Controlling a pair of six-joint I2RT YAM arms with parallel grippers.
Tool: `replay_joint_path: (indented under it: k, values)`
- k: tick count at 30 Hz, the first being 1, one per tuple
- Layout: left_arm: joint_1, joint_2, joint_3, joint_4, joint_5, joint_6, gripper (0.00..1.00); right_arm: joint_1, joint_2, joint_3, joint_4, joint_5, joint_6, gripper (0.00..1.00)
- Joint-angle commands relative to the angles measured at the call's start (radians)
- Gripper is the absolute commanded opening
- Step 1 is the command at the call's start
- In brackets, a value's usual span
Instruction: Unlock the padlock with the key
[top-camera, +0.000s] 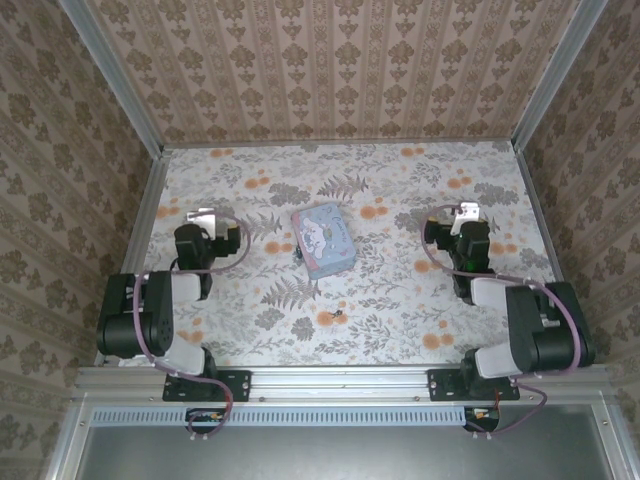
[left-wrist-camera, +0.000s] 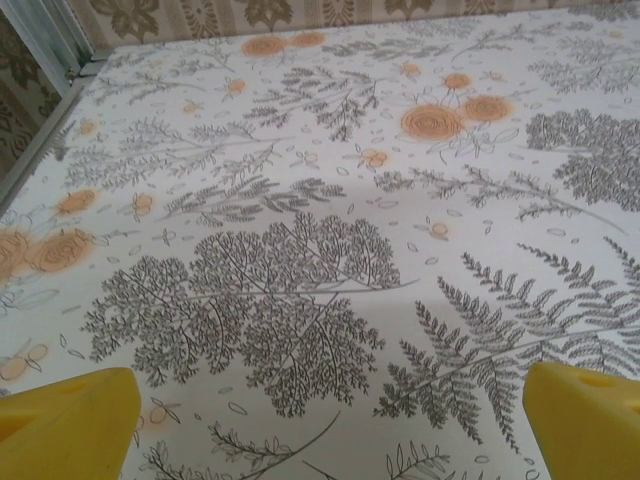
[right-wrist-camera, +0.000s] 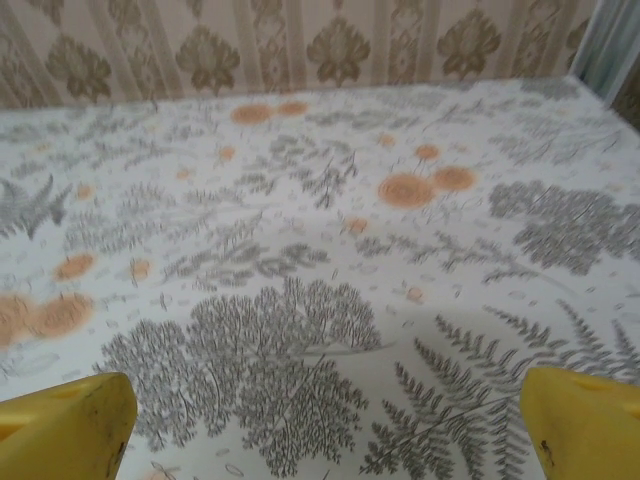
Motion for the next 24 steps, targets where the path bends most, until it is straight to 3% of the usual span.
replay_joint_path:
  k: [1,4,7,11,15,18,24]
  values:
    - [0.009,-0.059,0.04,-0.079,0.001,0.009,1.0,-0.005,-0.08,0.036,-0.141,0.038,0.048,0.99]
    - [0.009,-0.112,0.068,-0.173,-0.042,-0.005,1.0,-0.013,-0.141,0.05,-0.251,0.062,0.16,1.0]
    - [0.007,-0.165,0.115,-0.293,-0.055,-0.009,1.0,-0.032,-0.19,0.104,-0.409,-0.006,0.183,0.99]
    - [0.005,-0.215,0.212,-0.476,-0.078,-0.075,1.0,-0.036,-0.263,0.159,-0.566,-0.213,0.236,1.0]
    - [0.003,-0.207,0.34,-0.667,-0.027,-0.191,1.0,-0.012,-0.307,0.174,-0.677,-0.348,0.367,1.0]
    - [0.0,-0.171,0.436,-0.776,0.056,-0.279,1.0,0.077,-0.317,0.177,-0.76,-0.367,0.446,0.99]
    - [-0.055,-0.085,0.539,-0.83,0.193,-0.334,0.99,0.395,-0.23,0.211,-0.858,-0.253,0.57,0.91]
